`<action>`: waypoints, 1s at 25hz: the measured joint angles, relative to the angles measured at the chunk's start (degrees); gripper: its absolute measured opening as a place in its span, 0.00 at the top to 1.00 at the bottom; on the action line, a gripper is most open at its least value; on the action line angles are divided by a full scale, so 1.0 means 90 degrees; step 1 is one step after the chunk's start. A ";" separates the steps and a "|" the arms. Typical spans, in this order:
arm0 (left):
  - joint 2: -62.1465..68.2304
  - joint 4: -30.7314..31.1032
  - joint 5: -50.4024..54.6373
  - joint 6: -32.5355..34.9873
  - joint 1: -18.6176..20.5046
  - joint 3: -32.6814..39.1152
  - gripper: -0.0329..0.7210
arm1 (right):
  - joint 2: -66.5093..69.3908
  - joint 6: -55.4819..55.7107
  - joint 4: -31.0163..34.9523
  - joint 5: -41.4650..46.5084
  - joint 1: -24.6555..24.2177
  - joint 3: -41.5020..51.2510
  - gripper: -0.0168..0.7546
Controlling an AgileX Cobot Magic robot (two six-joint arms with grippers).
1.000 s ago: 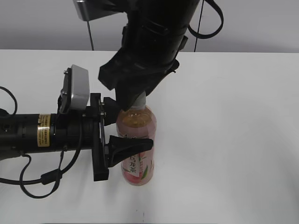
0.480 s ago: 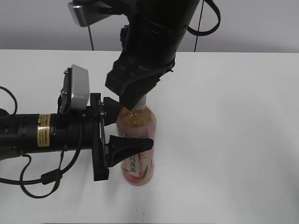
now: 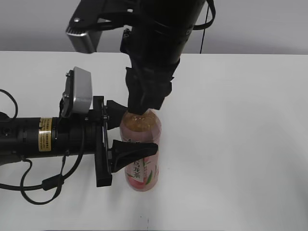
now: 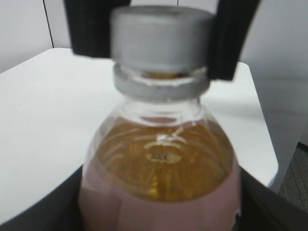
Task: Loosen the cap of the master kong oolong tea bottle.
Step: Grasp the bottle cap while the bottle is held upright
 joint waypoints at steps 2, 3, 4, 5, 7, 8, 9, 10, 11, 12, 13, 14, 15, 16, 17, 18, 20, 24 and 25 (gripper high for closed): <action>0.0000 0.0006 0.0000 0.0000 0.0000 0.0000 0.34 | 0.0000 -0.0664 0.0011 0.0006 0.0000 0.0000 0.62; 0.0000 0.0006 0.0000 0.0000 0.0000 0.0000 0.34 | 0.0000 -0.1014 0.0011 0.0006 0.0000 0.0000 0.62; 0.0000 0.0006 0.0000 0.0000 0.0000 0.0000 0.34 | 0.0000 -0.1368 0.0013 0.0006 0.0000 0.0000 0.62; 0.0000 0.0006 0.0000 0.0000 0.0000 0.0000 0.34 | 0.0000 -0.1677 0.0019 0.0006 0.0000 0.0000 0.62; 0.0000 0.0012 0.0000 0.0000 0.0000 0.0000 0.34 | 0.0000 -0.2421 0.0027 0.0013 0.0000 0.0000 0.62; 0.0000 0.0012 0.0000 0.0000 0.0000 0.0000 0.34 | 0.0000 -0.2766 0.0027 0.0019 0.0000 0.0000 0.62; 0.0000 0.0012 0.0000 0.0006 0.0000 0.0000 0.34 | 0.0000 -0.3041 0.0032 0.0019 0.0000 0.0000 0.62; 0.0000 0.0012 0.0000 0.0006 0.0000 0.0000 0.34 | 0.0000 -0.3379 0.0032 0.0019 0.0000 0.0000 0.62; 0.0000 0.0012 0.0000 0.0006 0.0000 0.0000 0.34 | 0.0000 -0.3744 0.0032 0.0025 0.0000 0.0000 0.62; 0.0000 0.0012 0.0000 0.0006 0.0000 0.0000 0.34 | 0.0000 -0.4068 0.0032 0.0032 0.0000 -0.0007 0.62; 0.0000 0.0012 0.0000 0.0006 0.0000 0.0000 0.34 | 0.0000 -0.4462 0.0032 0.0032 0.0000 -0.0007 0.62; 0.0000 0.0012 0.0006 0.0006 0.0000 0.0000 0.34 | 0.0000 -0.4873 0.0032 0.0032 0.0000 -0.0007 0.62; 0.0000 0.0012 0.0006 0.0006 0.0000 0.0000 0.34 | 0.0000 -0.5281 0.0032 0.0037 0.0000 -0.0007 0.62; 0.0000 0.0012 0.0006 0.0006 0.0000 0.0000 0.34 | 0.0000 -0.5609 0.0032 0.0037 0.0000 -0.0007 0.62; 0.0000 0.0012 0.0006 0.0006 0.0000 0.0000 0.34 | -0.0006 -0.5975 0.0032 0.0037 0.0000 -0.0007 0.62; 0.0000 0.0012 0.0006 0.0006 0.0000 0.0000 0.34 | -0.0006 -0.6311 0.0032 0.0037 0.0000 -0.0007 0.62; 0.0000 0.0006 0.0006 0.0006 0.0000 0.0000 0.34 | -0.0006 -0.6900 0.0032 0.0037 0.0000 -0.0007 0.62; 0.0000 0.0006 0.0006 -0.0001 0.0000 0.0000 0.34 | -0.0006 -0.8004 0.0032 0.0037 0.0000 -0.0010 0.62; 0.0000 0.0006 0.0006 -0.0001 0.0000 0.0000 0.34 | -0.0006 -0.8257 0.0032 0.0037 0.0000 -0.0010 0.62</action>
